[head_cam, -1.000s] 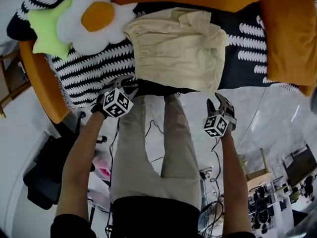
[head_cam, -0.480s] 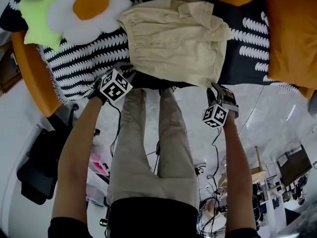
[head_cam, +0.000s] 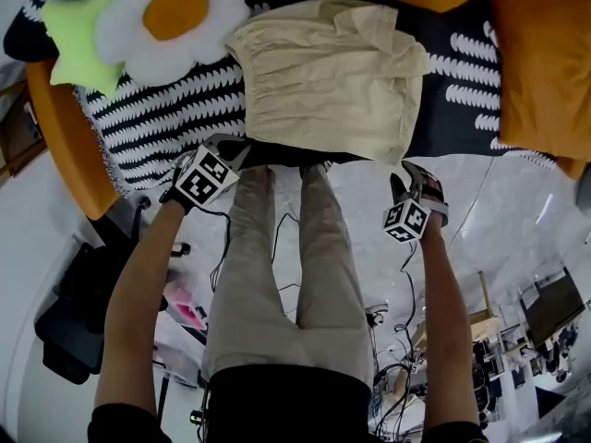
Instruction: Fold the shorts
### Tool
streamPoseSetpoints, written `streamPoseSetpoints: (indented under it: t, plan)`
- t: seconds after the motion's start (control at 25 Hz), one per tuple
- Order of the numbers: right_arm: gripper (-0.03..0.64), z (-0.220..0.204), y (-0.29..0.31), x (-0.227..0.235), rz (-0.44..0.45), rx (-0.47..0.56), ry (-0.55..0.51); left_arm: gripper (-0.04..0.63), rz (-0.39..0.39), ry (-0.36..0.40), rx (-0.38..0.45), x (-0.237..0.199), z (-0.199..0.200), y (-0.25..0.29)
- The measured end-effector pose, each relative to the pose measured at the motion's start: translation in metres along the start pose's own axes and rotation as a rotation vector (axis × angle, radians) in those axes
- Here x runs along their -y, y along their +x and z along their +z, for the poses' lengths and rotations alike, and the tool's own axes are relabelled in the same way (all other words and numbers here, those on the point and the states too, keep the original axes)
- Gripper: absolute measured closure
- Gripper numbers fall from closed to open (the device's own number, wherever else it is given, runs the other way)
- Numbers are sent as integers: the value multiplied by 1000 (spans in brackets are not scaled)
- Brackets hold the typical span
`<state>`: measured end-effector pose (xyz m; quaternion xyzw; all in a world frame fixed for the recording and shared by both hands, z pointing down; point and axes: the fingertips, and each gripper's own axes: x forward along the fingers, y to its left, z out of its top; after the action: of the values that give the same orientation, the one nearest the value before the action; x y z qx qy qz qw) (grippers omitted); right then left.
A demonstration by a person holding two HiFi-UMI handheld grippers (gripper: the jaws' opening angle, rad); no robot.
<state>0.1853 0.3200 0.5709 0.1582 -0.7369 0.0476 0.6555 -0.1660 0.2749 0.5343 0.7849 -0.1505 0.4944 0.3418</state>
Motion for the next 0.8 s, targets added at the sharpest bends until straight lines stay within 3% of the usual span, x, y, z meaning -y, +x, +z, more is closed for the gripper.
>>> streamPoseSetpoints:
  t: [0.16,0.32,0.36,0.44,0.52,0.6,0.68,0.8]
  plan:
    - [415,6,16,3,-87,-38,-56,583,13,-24,-14,4,-25,2]
    - [446,5,26,14,-107,-57,-40,581,111,1,39,-5,-7,12]
    - [467,6,26,14,-109,-59,-47,550,118,2,39,-7,-3,17]
    - [495,10,23,14,-112,-59,-60,426,100,-28,11,-10,-2,29]
    - [542,13,16,18,-128,-53,-67,385,81,-70,-13,-12,-2,37]
    - [577,13,8,21,-140,-46,-65,410,78,-94,-2,-13,2,38]
    - [581,11,4,20,-129,-38,-42,508,103,-90,20,-15,6,35]
    - [584,4,0,7,-91,-43,8,568,137,-85,31,-14,-1,30]
